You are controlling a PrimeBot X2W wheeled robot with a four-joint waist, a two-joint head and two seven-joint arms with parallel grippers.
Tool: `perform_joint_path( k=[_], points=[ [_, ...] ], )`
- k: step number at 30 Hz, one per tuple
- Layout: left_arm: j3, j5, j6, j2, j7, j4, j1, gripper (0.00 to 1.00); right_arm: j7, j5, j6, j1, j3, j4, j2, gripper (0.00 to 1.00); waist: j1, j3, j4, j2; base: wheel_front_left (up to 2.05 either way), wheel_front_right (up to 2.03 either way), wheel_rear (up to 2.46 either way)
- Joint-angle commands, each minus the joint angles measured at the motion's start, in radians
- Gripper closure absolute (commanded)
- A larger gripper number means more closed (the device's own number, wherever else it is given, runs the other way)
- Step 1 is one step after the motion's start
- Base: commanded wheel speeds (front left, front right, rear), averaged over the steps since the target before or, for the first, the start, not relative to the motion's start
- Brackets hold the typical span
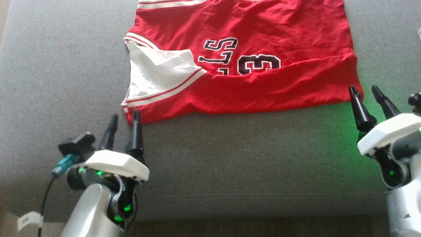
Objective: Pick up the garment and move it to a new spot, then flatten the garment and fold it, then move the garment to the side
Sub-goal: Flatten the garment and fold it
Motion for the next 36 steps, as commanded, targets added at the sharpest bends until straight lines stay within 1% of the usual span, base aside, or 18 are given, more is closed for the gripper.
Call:
perform_joint_path(
  k=[1, 8, 18, 19, 20, 21, 22, 28, 32, 36],
  points=[
    [0.021, -0.005, 0.008, 0.003, 0.022, -0.009, -0.029, 0.0, 0.005, 0.001, 0.0, -0.016, 0.018, -0.056, 0.001, 0.0, 0.0001, 0.001, 0.001, -0.0001, 0.0, 0.0, 0.0],
    [0.01, 0.001, 0.047, 0.001, 0.069, 0.078, -0.049, 0.0, 0.025, -0.012, 0.0, -0.009, 0.023, -0.094, 0.014, 0.0, 0.0001, 0.01, -0.007, -0.0001, 0.0, 0.0, 0.0],
    [-0.01, -0.007, 0.023, -0.009, 0.062, 0.163, -0.099, 0.0, 0.05, -0.005, 0.0, -0.016, 0.023, -0.069, 0.018, 0.0, 0.0001, 0.015, -0.012, -0.0001, 0.0, 0.0, 0.0],
    [-0.012, -0.009, 0.02, -0.01, 0.063, 0.173, -0.103, 0.08, 0.053, -0.006, 0.0, -0.017, 0.022, -0.063, 0.019, 0.0, 0.0001, 0.016, -0.011, -0.0001, 0.0, 0.0, 0.0],
    [-0.014, -0.009, 0.016, -0.011, 0.062, 0.182, -0.107, 0.51, 0.056, -0.01, 0.0, -0.019, 0.021, -0.057, 0.019, 0.0, 0.0001, 0.016, -0.011, -0.0001, 0.0, 0.0, 0.0],
    [-0.016, -0.01, 0.013, -0.012, 0.06, 0.189, -0.11, 0.8, 0.06, -0.013, 0.0, -0.02, 0.02, -0.051, 0.019, 0.0, 0.0001, 0.015, -0.011, -0.0001, 0.0, 0.0, 0.0],
    [-0.019, -0.011, 0.01, -0.013, 0.06, 0.196, -0.112, 1.0, 0.066, -0.015, 0.0, -0.021, 0.02, -0.044, 0.02, 0.0, 0.0001, 0.015, -0.011, -0.0001, 0.0, 0.0, 0.0],
    [-0.026, -0.01, 0.006, -0.009, 0.052, 0.211, -0.114, 1.0, 0.087, -0.045, 0.0, -0.03, 0.012, -0.012, 0.023, 0.0, 0.0001, 0.01, -0.009, -0.0001, 0.0, 0.0, 0.0],
    [-0.034, 0.002, 0.011, -0.002, 0.045, 0.189, -0.113, 1.0, 0.102, -0.073, 0.0, -0.044, -0.004, 0.02, 0.036, 0.0, 0.0001, 0.009, -0.001, -0.0001, 0.0, 0.0, 0.0],
    [-0.042, 0.008, 0.017, 0.003, 0.047, 0.165, -0.115, 1.0, 0.111, -0.12, 0.0, -0.058, -0.042, 0.059, 0.041, 0.0, 0.0001, 0.011, 0.011, -0.0001, 0.0, 0.0, 0.0]
  ],
)
